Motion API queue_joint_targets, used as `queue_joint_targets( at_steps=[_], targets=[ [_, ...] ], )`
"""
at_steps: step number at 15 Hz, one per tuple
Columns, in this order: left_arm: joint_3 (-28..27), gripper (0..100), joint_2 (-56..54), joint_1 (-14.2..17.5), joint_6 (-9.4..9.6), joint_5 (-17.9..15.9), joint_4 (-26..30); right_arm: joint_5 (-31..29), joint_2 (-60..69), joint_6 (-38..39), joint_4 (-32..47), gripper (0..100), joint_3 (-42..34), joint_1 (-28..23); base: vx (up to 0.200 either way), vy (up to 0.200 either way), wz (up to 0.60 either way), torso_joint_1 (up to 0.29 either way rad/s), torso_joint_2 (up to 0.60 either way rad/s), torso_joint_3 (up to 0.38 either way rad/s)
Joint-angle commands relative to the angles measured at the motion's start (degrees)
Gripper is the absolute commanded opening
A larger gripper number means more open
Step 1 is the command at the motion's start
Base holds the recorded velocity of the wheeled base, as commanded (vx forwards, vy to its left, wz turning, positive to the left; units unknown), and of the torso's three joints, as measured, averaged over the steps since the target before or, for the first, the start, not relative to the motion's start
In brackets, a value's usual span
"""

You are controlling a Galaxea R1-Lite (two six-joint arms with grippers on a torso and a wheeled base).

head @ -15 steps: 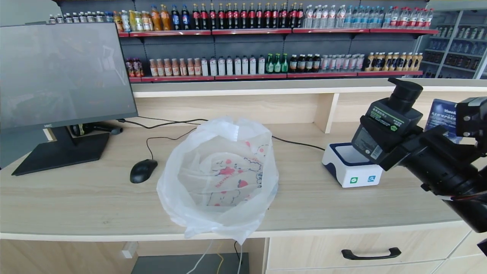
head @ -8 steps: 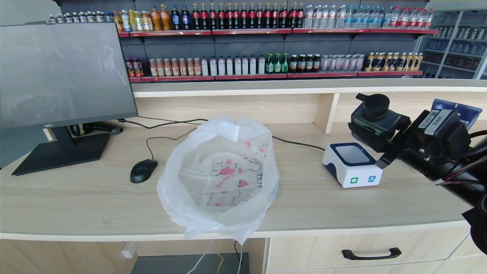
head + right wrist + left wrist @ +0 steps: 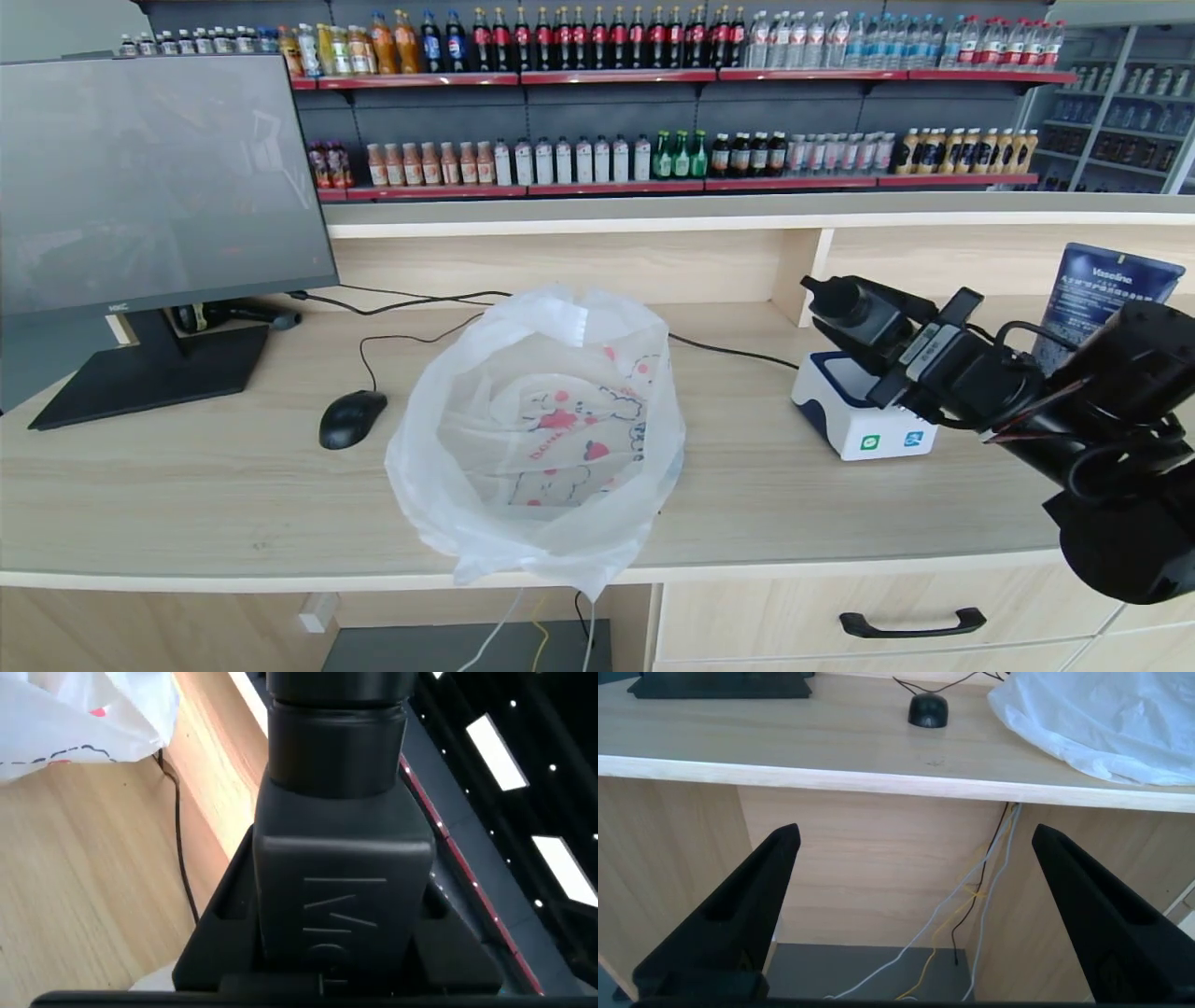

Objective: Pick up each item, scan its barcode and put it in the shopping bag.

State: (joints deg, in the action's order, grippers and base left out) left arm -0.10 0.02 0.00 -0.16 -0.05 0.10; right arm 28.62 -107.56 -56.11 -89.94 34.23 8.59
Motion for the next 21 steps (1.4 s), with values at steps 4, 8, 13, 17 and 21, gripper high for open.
queue_joint_targets(
  at_steps=[4,8,13,17,21],
  targets=[
    [0.01,100,-0.02,0.0,-0.02,0.05,-0.01,6.53,-1.51,-6.2,-0.06,0,-1.36,-5.69,0.0,0.0,0.0,0.0,0.0,0.0],
    [0.01,100,-0.02,0.0,-0.02,0.05,-0.01,8.03,-3.1,-10.24,-0.06,0,-1.71,-5.52,0.0,0.0,0.0,0.0,0.0,0.0],
    [0.01,100,-0.02,0.0,-0.11,0.05,-0.01,8.2,-4.5,-12.09,-0.06,0,-1.62,-5.52,0.0,0.0,0.0,0.0,0.0,0.0],
    [0.01,100,-0.02,0.09,-0.02,0.05,-0.01,8.2,-4.94,-12.62,-0.06,0,-1.62,-5.52,0.0,0.0,0.0,0.0,0.0,0.0],
    [0.01,100,-0.02,0.0,-0.11,-0.04,-0.01,8.29,-6.26,-12.71,-0.06,0,-1.27,-5.52,0.0,0.0,0.0,0.0,0.0,0.0]
  ],
)
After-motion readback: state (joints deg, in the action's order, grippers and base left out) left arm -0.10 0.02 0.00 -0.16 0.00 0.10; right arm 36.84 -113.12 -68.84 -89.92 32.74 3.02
